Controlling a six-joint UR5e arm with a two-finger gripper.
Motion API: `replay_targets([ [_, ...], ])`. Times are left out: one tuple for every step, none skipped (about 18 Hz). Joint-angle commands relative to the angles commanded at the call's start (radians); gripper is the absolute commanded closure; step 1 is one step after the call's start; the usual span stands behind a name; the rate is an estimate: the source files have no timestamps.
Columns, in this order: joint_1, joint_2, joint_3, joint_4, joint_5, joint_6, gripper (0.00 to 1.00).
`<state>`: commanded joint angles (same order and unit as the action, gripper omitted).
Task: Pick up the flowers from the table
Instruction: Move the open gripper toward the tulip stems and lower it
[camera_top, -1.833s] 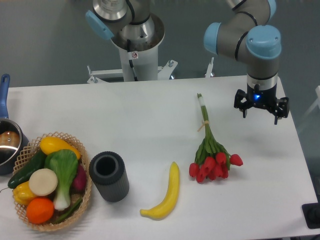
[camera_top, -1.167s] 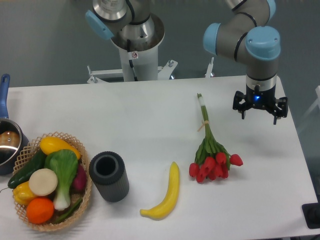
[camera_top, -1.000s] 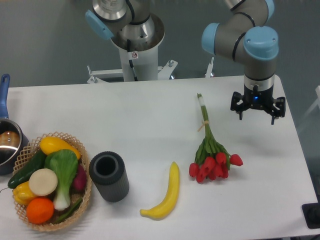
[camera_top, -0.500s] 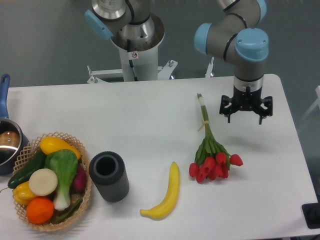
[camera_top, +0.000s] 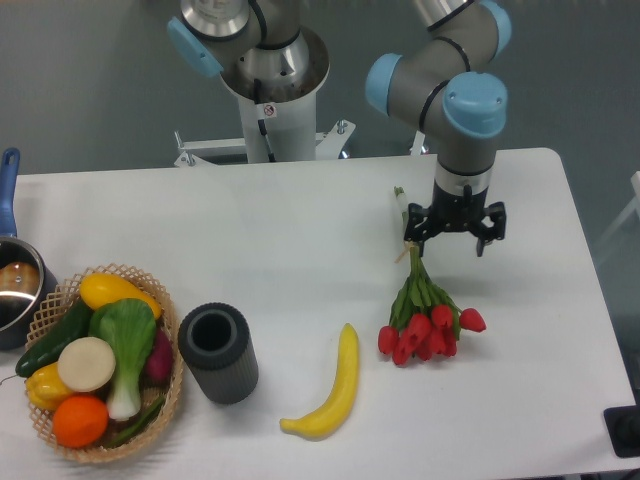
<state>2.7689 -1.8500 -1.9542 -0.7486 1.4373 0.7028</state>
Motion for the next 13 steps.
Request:
replay_targets([
  [-0.012, -0.003, 0.000, 0.000, 0.002, -0.014, 0.00],
  [-0.026, -0.009, 0.006, 0.000, 0.003, -0.022, 0.00],
  [-0.031, -0.018, 0.009, 0.000, 0.003, -0.023, 0.00],
  [-0.034, -0.026, 0.014, 0.000, 0.003, -0.023, 0.00],
  [-0.037, -0.037, 0.020, 0.000, 0.003, -0.028, 0.00],
  [-0.043, -0.044, 0.023, 0.000, 0.003, -0.028, 0.00],
  [-0.048, -0.055, 0.024, 0.000, 0.003, -0.026, 0.00],
  [-0.049, -0.067, 0.026, 0.000, 0.003, -0.026, 0.00],
  [-0.049, -0.075, 0.031, 0.000, 0.003, -0.022, 0.00],
  [-0.049, -0.083, 0.032, -0.002, 0.005, -0.022, 0.00],
  [-0.054, -0.089, 0.034, -0.002, 0.006, -0.020, 0.00],
  [-0.054, -0.097, 0.034, -0.002, 0.006, -0.020, 0.00],
  [-0.054, -0.101, 0.037, -0.002, 0.006, -0.022, 0.00],
])
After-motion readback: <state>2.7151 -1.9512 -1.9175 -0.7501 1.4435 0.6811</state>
